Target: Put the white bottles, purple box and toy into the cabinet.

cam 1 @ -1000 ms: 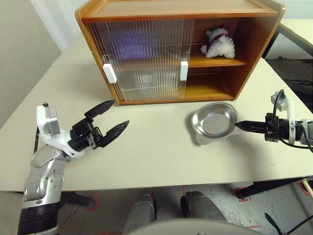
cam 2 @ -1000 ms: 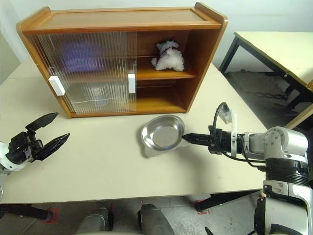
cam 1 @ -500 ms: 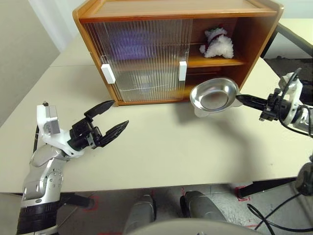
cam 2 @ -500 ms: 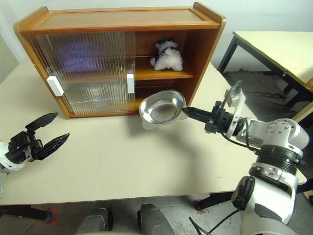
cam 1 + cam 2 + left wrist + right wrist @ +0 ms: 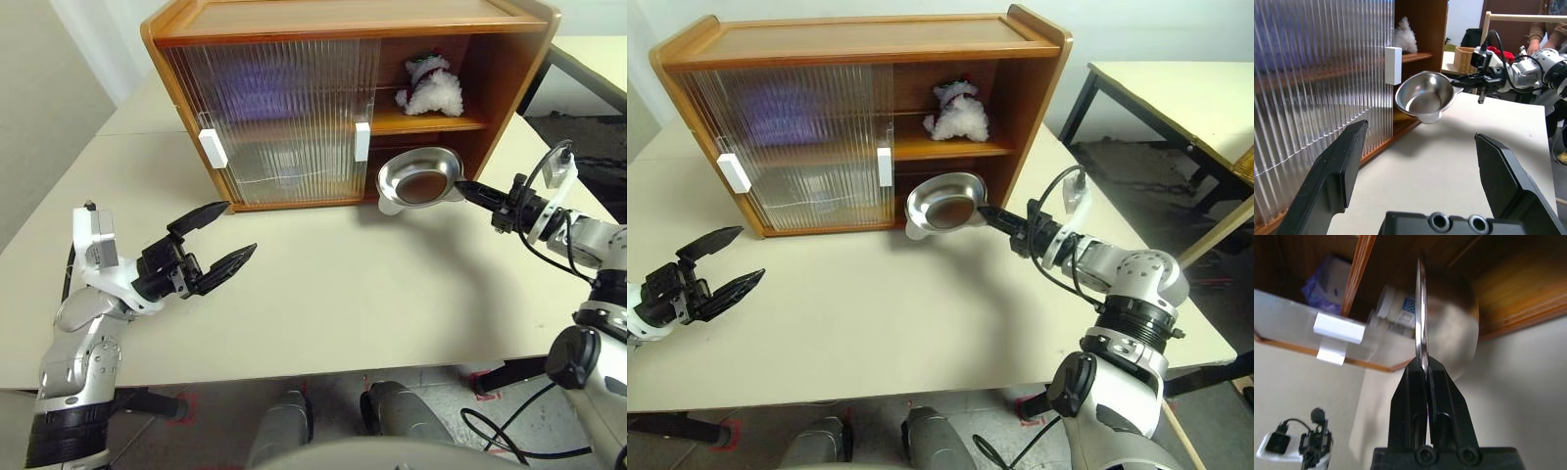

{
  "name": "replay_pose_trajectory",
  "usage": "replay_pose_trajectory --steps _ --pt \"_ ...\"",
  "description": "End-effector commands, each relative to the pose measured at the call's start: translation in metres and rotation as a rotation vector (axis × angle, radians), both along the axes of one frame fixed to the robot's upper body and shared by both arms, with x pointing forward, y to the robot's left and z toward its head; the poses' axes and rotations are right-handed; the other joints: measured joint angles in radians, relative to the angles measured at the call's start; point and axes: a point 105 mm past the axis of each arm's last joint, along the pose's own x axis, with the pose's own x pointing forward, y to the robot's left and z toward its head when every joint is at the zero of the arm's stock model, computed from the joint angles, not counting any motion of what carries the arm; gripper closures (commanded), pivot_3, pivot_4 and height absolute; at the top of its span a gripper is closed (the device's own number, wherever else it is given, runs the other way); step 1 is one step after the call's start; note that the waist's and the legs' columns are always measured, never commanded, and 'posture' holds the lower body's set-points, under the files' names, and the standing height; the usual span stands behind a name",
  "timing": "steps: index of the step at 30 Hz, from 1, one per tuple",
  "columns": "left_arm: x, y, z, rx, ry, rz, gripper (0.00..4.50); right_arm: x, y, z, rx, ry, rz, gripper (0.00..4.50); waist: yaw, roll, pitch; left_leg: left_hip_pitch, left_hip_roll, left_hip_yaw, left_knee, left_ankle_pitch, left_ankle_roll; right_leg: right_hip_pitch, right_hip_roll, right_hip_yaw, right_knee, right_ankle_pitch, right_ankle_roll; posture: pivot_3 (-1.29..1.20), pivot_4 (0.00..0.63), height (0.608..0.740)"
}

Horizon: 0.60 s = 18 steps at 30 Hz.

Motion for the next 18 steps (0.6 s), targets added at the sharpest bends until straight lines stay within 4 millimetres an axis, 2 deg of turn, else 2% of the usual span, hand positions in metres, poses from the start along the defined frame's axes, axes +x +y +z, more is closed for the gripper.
replay_pose_trajectory --steps 1,5,10,14,18 --pt "0.001 0.004 0.0 0.023 0.0 0.007 0.0 0.005 0.01 0.01 0.01 -0.042 0.0 4.48 -0.003 0.0 0.0 0.0 0.0 0.0 0.0 0.0 0.0 0.0 0.0 0.0 0.0 0.0 0.0 -0.19 0.038 0.74" --pt "0.0 0.003 0.0 0.023 0.002 0.005 0.0 0.009 0.021 0.006 0.015 -0.047 -0.023 4.48 -0.009 0.001 -0.001 0.0 0.0 0.0 0.0 0.0 0.0 0.0 0.0 0.0 0.0 0.001 0.0 -0.19 0.038 0.74" --pt "0.0 0.004 0.0 0.023 0.003 0.008 0.0 0.017 0.025 0.002 0.015 -0.068 -0.111 4.48 -0.013 0.002 -0.002 0.0 0.0 0.0 0.001 0.0 0.001 -0.001 0.0 0.0 0.0 0.002 0.0 -0.18 0.045 0.74" --pt "-0.001 0.004 0.0 0.023 0.006 0.008 0.0 0.024 0.03 0.012 0.064 -0.126 -0.182 4.48 -0.018 0.002 -0.002 0.0 0.001 0.0 0.001 0.0 0.001 -0.001 0.0 0.0 0.0 0.003 -0.002 -0.18 0.047 0.74" --pt "0.0 0.002 0.0 0.021 0.006 0.005 0.0 0.031 0.032 0.01 0.043 -0.128 -0.247 4.48 -0.018 0.002 -0.002 0.0 0.002 0.0 0.001 0.0 0.001 -0.002 0.0 0.0 0.0 0.002 -0.003 -0.18 0.049 0.74"
